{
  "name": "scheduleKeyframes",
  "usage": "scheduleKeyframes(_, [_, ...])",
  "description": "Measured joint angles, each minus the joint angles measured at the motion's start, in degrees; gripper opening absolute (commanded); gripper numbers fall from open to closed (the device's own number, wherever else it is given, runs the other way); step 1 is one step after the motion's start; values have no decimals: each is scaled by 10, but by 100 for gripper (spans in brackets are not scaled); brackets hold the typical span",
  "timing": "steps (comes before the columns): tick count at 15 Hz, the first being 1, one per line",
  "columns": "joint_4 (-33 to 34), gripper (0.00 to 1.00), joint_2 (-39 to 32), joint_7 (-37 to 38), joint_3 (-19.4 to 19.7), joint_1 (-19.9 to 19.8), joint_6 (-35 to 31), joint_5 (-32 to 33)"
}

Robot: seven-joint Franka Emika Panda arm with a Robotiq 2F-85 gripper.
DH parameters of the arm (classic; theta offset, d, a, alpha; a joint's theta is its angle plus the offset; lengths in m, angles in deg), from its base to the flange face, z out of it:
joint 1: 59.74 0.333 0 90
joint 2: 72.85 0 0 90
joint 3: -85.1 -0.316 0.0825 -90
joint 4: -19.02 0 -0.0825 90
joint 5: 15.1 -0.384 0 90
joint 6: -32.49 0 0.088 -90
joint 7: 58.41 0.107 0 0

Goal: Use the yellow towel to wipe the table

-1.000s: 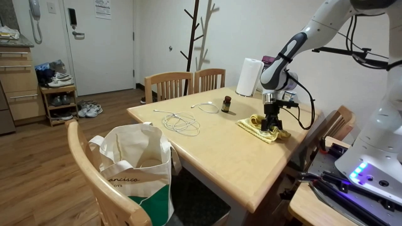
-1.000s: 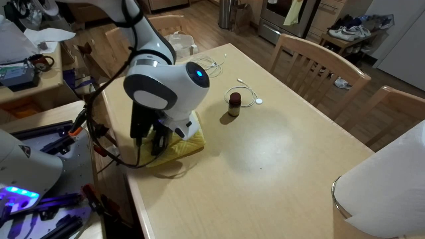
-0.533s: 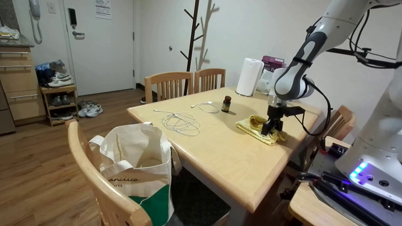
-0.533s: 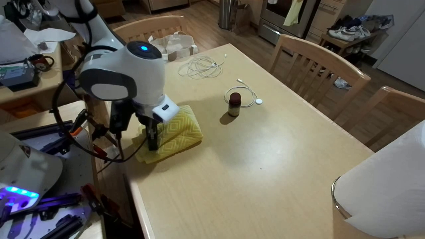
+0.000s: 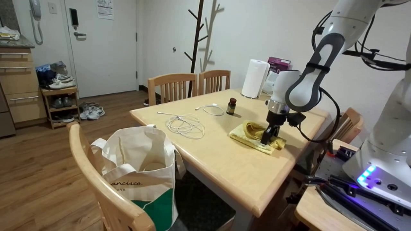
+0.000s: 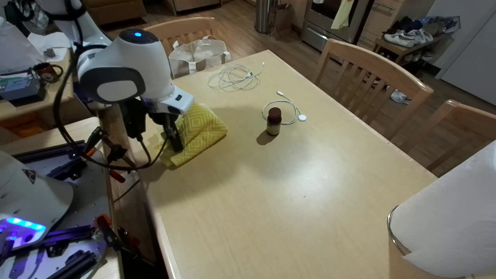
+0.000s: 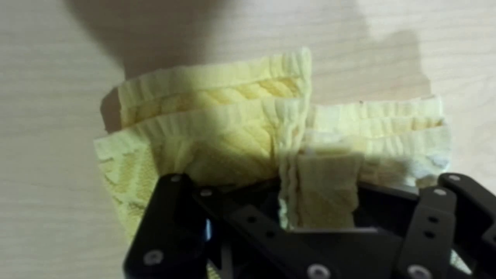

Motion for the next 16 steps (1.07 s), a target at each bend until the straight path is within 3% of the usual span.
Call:
scheduleKeyframes(4, [-5, 10, 3, 1, -35, 49, 1, 23])
scheduleKeyframes(7, [-4, 9, -3, 1, -52, 41, 2, 20])
scheduleKeyframes(12, [-4, 9, -8, 1, -56, -50, 3, -16])
scheduleKeyframes(16, [-4, 9, -9, 1, -37, -134, 4, -41])
